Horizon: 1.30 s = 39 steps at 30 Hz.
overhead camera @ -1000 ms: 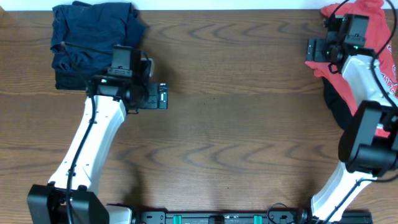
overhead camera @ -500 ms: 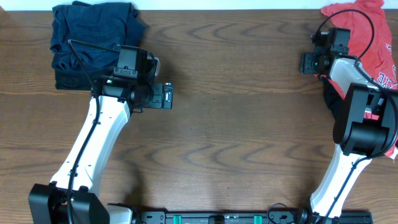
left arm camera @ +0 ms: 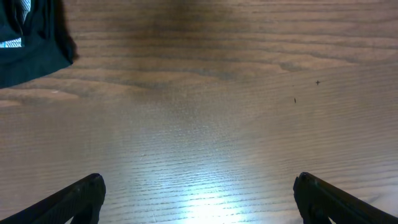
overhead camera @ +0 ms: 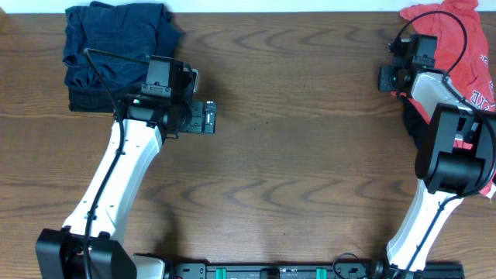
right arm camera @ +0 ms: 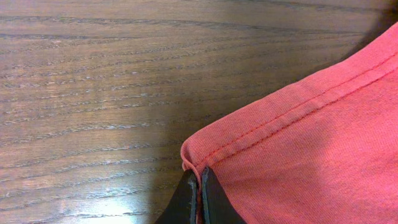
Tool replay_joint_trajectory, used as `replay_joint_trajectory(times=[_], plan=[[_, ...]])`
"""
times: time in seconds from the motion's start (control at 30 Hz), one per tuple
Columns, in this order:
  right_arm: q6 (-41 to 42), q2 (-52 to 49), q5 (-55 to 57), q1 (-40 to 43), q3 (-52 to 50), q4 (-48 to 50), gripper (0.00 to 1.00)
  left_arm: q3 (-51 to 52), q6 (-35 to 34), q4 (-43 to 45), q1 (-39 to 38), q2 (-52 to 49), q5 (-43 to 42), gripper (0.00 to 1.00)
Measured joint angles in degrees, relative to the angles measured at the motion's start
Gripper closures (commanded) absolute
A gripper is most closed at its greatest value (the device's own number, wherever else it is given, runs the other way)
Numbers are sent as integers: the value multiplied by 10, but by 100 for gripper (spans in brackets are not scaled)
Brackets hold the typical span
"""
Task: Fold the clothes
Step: 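Reach the right gripper to the red t-shirt and pinch its edge, then lift the red t-shirt with the right gripper and drag it toward center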
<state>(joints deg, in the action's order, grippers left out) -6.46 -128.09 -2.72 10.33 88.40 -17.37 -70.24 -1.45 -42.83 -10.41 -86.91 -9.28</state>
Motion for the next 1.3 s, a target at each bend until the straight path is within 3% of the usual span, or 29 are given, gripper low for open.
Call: replay_joint_trajectory(times=[0.27,0.57,0.7,1.3], plan=[[1,47,-1,-4,0,-42,99,0,0,27,0,0,0,2],[7,290,-1,-74,3,-66,99,0,0,29,0,0,0,2],[19,337,-2,-114,5,-76,99,0,0,29,0,5,0,2],[59,354,-41,-417,5,-86,99,-3,0,-7,109,245,0,2]])
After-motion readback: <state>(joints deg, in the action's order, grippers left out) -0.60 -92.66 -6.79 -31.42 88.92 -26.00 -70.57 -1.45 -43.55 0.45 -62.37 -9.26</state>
